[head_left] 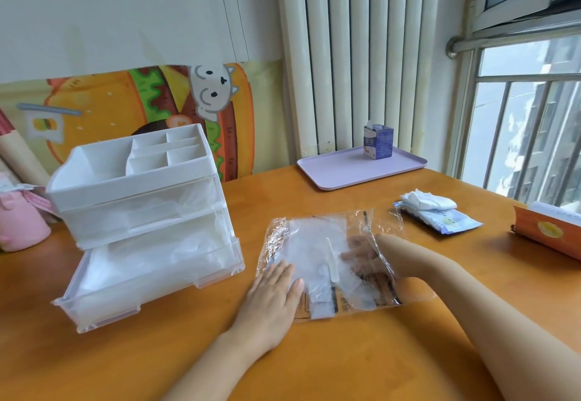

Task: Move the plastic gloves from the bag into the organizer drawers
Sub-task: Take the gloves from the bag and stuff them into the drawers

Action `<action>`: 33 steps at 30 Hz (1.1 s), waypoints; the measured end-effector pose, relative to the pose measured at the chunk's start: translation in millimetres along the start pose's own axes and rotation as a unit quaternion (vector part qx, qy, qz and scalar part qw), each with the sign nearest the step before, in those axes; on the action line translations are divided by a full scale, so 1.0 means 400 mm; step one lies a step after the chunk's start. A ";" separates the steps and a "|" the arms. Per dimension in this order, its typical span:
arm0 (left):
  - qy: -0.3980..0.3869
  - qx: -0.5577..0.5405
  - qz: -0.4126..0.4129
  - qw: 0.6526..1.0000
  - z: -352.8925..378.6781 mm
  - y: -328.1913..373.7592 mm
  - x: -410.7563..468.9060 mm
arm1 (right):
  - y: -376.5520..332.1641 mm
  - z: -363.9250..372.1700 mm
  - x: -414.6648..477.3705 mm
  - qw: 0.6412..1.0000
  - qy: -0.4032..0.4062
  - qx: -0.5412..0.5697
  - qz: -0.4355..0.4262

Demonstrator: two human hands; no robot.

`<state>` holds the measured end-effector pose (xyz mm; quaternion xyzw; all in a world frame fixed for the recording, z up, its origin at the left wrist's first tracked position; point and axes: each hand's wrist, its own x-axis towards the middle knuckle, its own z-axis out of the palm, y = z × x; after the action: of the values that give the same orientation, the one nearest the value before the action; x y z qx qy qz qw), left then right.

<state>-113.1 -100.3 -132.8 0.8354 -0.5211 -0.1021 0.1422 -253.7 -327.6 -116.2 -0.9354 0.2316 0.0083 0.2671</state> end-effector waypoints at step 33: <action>-0.029 -0.527 0.107 0.843 -0.152 0.058 -0.022 | -0.127 -0.067 -0.110 0.635 -0.135 0.705 -0.284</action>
<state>-116.9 -94.1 -67.5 0.5703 -0.4792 -0.3691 0.5557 -273.5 -284.0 -61.9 -0.4707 -0.1484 -0.1073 0.8631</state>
